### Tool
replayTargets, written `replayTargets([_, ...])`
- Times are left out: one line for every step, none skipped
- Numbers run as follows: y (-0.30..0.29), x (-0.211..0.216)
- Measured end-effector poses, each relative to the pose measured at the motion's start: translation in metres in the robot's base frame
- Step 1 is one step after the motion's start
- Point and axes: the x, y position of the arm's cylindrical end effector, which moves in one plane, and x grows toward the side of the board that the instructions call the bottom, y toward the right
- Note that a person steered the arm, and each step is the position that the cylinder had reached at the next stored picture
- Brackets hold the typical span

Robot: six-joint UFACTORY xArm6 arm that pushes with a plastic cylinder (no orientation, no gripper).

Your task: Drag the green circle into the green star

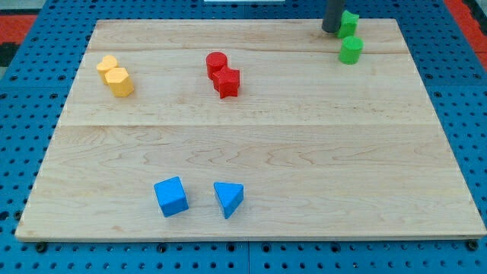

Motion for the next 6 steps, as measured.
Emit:
replayTargets([-0.063, 0.082])
replayTargets([0.019, 0.101])
replayTargets([0.016, 0.049])
replayTargets([0.019, 0.039])
replayTargets([0.025, 0.052])
replayTargets([0.029, 0.061])
